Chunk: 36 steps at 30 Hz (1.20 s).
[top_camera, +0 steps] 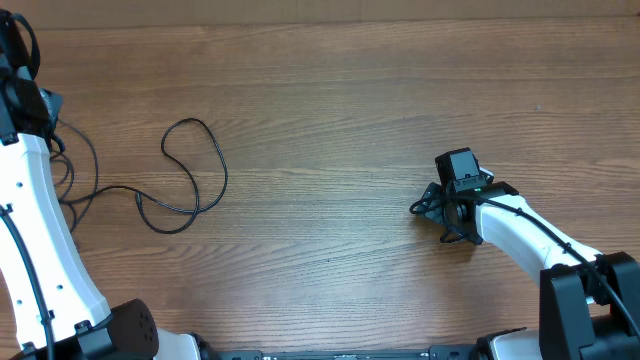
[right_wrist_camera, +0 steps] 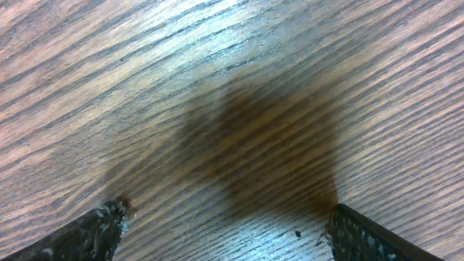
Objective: Untangle cables
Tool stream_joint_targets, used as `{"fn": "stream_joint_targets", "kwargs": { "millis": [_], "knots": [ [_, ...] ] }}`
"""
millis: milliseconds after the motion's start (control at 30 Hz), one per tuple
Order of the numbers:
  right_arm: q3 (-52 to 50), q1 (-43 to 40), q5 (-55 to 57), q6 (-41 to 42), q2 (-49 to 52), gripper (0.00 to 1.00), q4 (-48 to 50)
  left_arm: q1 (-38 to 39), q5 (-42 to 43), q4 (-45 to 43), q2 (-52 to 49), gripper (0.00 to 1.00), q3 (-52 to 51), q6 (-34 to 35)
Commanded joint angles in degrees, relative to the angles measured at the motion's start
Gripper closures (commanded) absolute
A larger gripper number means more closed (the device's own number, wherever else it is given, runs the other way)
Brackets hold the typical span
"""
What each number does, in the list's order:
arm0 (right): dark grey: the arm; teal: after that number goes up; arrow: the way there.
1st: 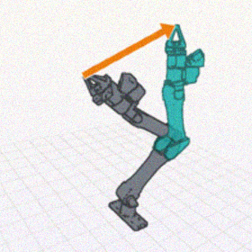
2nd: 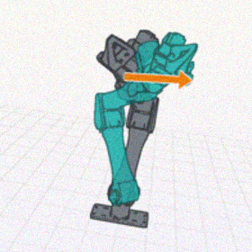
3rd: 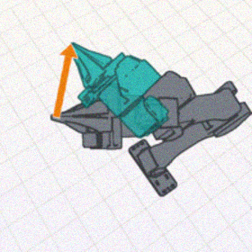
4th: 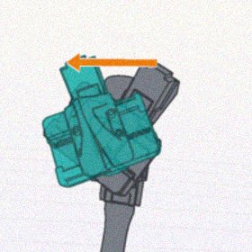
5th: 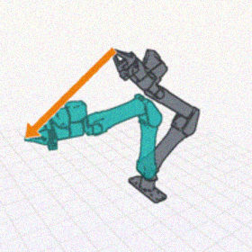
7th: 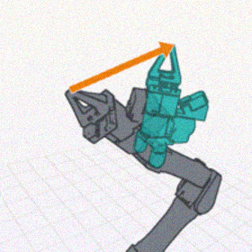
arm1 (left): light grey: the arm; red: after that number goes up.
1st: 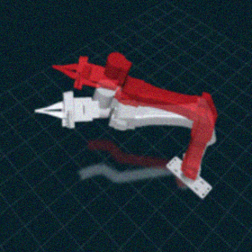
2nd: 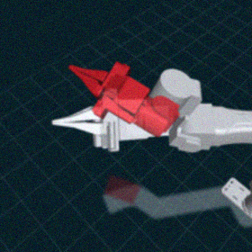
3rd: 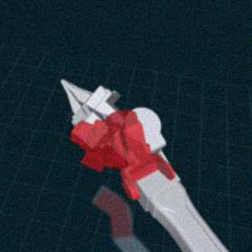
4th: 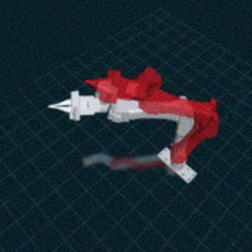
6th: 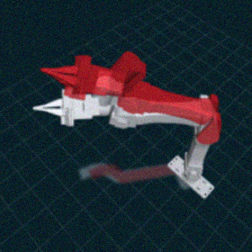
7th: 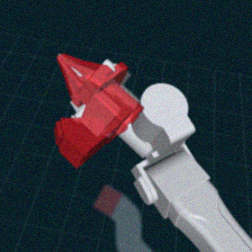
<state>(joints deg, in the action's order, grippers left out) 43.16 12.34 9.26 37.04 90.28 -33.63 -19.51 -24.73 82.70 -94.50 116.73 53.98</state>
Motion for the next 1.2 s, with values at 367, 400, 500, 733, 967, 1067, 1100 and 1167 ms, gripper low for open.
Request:
{"fn": "stream_joint_targets", "kwargs": {
  "millis": [367,400,500,733,967,1067,1100,1167],
  "knots": [
    [-0.83,-0.42,-1.84,0.02,0.74,0.11,0.33,0.79,13.79,8.94,-5.66,0.61,-0.39,-0.17],
    [-0.83,-0.42,-1.86,0.04,0.74,0.11,0.33,0.79,13.81,9.27,-6.69,0.61,-0.39,-0.2],
    [-0.83,-0.42,-1.86,0.02,0.74,0.11,0.31,0.79,13.88,10.29,-9.9,0.53,-0.39,-0.17],
    [-0.83,-0.42,-1.84,0.02,0.76,0.11,0.28,0.79,15.87,12.96,-19.19,0.55,-0.39,-0.17],
    [-0.83,-0.42,-1.84,0.02,0.76,0.11,0.28,0.79,18.01,14.03,-27.89,0.55,-0.42,-0.2],
    [-0.83,-0.42,-1.84,0.02,0.76,0.11,0.31,0.79,18.36,14.12,-31.06,0.55,-0.42,-0.22],
    [-0.83,-0.42,-1.84,0.02,0.76,0.11,0.31,0.79,18.36,14.1,-31.91,0.55,-0.42,-0.22],
    [-0.83,-0.42,-1.84,0.02,0.76,0.11,0.31,0.79,18.36,14.1,-33.79,0.54,-0.42,-0.22]
  ]
}}
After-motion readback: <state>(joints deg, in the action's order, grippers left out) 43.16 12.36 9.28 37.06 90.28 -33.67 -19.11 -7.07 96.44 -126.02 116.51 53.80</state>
